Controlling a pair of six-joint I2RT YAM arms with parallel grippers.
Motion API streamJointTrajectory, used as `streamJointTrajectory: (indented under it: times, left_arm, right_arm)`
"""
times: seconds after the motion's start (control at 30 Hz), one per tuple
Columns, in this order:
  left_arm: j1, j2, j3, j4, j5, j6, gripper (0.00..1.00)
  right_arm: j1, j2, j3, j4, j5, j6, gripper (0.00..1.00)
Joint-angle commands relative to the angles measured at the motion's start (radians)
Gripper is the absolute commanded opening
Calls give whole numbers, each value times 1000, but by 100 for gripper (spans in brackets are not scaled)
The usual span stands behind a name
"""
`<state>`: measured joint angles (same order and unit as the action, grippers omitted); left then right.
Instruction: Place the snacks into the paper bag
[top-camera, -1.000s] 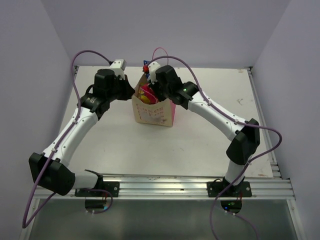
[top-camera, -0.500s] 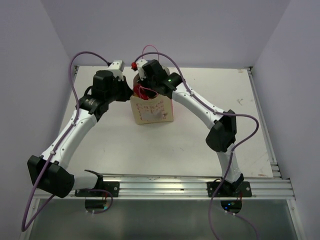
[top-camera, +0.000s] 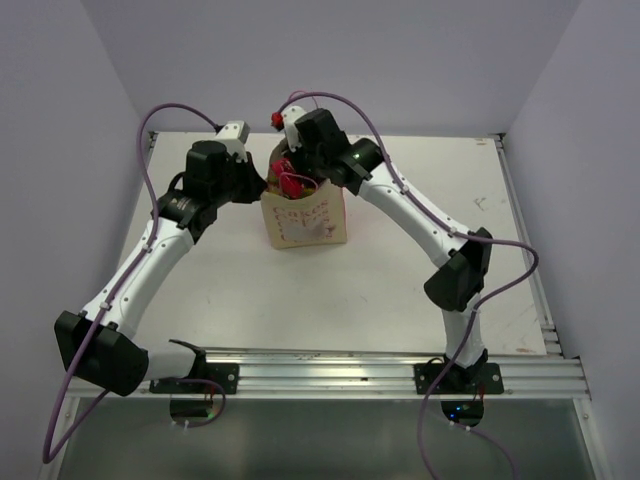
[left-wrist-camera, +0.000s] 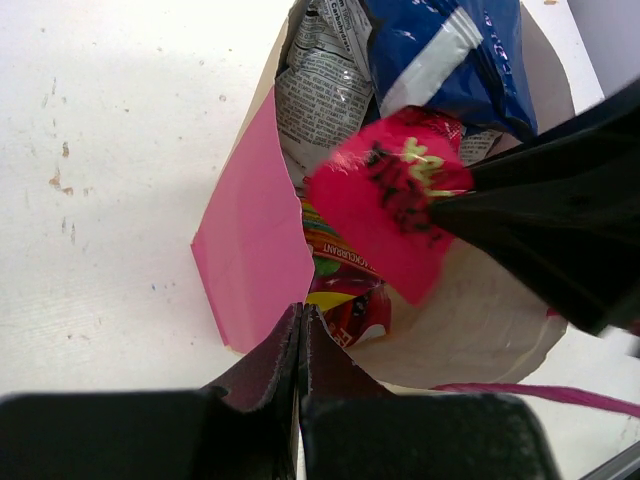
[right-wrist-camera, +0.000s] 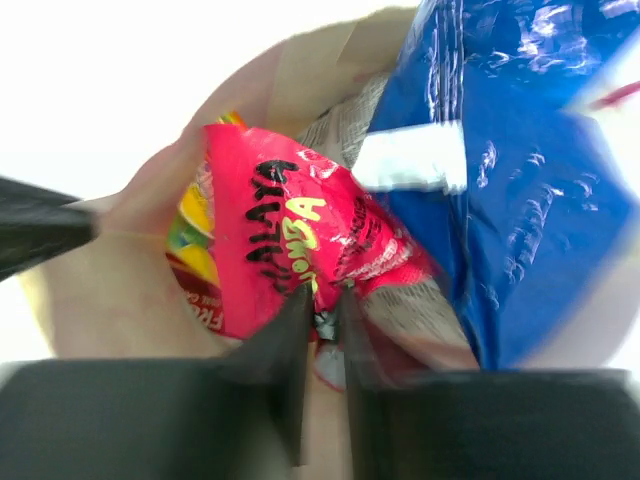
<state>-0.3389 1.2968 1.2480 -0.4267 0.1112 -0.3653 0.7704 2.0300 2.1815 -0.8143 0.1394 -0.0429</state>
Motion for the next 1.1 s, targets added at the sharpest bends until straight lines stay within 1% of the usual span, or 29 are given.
streamJointTrajectory:
  times: [0.0,0.03,0.07,0.1,0.13,0.2,0.27,0.33,0.37,0.43,0.5,0.6,0.8,0.97,1.0,1.07]
  left_arm:
    - [5,-4,7,6,12,-12,0]
    - [5,-1,8,8,16,-12,0]
    - [5,4,11,12,16,-14,0]
    - [5,7,14,13,9,-14,0]
    - [5,10,18,13,5,-15,0]
    - [5,21,33,11,-4,-14,0]
    - [5,33,47,16,-8,-14,0]
    - [5,42,57,17,-10,-14,0]
    - [5,50,60,19,-10,-14,0]
    - [5,59,79,22,-10,-15,0]
    - [5,68,94,20,-8,-15,0]
    - [5,71,102,17,-7,-14,0]
    - [5,64,94,9,-5,-14,0]
    - [5,59,90,6,-13,-12,0]
    - [5,59,90,6,-13,-11,0]
    - [5,62,90,9,-13,-12,0]
  right_arm:
    - [-3,-149,62,20,8,15,27]
    - [-3,-146,92,6,3,15,50]
    - [-3,-143,122,-9,3,15,65]
    - [-3,-143,171,-19,6,21,82]
    - [-2,-161,182,-17,26,35,84]
    - [-2,-197,149,13,67,66,93]
    - [-3,-246,110,56,141,66,95]
    - [-10,-251,75,46,195,57,94]
    - [-14,-245,66,37,218,63,92]
    - [-31,-244,14,41,224,90,84]
    - [-39,-252,-56,82,249,104,77]
    - [-57,-252,-126,127,276,124,71]
    - [-97,-211,-169,202,293,141,70]
    - [-115,-174,-167,210,293,133,70]
    - [-115,-171,-172,210,295,130,69]
    - [-118,-168,-184,211,302,127,65]
